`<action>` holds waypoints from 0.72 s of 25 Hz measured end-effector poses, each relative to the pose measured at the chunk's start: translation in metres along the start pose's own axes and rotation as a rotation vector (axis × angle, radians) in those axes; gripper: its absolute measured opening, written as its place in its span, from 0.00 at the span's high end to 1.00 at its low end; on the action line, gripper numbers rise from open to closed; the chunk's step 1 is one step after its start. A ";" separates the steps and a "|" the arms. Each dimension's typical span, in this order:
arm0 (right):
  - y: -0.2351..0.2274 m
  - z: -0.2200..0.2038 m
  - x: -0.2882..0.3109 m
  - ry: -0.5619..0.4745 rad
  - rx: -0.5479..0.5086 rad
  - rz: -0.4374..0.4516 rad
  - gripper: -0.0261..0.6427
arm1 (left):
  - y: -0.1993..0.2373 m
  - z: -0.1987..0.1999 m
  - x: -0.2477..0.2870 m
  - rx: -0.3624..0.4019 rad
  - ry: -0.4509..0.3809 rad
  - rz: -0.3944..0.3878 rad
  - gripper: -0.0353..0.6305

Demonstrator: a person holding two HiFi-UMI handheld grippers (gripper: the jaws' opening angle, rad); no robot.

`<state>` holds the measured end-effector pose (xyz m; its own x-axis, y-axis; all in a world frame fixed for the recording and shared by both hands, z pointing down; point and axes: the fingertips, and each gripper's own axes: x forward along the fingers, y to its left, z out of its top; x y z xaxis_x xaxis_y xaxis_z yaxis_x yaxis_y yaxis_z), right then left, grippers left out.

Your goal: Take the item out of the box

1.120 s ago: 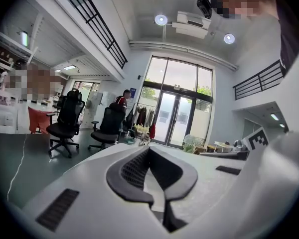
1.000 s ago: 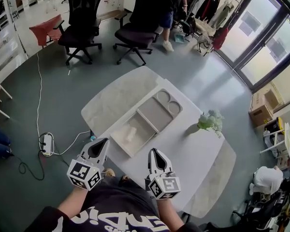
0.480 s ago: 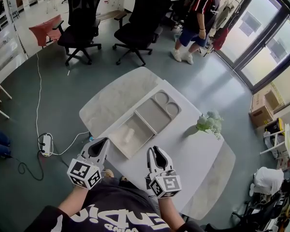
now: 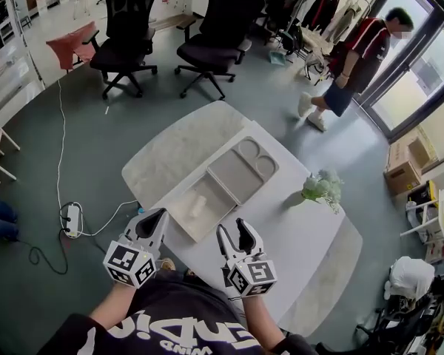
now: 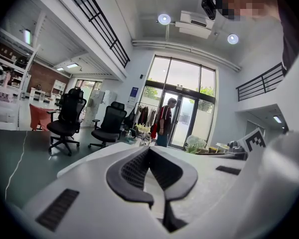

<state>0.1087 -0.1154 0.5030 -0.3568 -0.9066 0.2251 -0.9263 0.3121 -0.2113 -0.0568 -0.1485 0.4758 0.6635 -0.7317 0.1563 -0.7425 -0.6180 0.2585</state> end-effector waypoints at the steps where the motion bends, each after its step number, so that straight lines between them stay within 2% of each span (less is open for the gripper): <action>1: 0.000 -0.003 0.004 0.013 -0.002 0.007 0.62 | 0.000 0.000 0.000 0.000 0.000 0.000 0.93; 9: -0.003 -0.034 0.043 0.147 -0.030 0.063 0.62 | 0.003 0.000 0.002 0.003 0.004 -0.003 0.93; 18: -0.008 -0.083 0.092 0.346 -0.070 0.104 0.62 | 0.013 0.000 0.004 0.018 0.012 0.008 0.93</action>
<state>0.0730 -0.1773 0.6037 -0.4583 -0.7231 0.5168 -0.8847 0.4271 -0.1869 -0.0641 -0.1596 0.4797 0.6587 -0.7331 0.1693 -0.7490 -0.6175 0.2403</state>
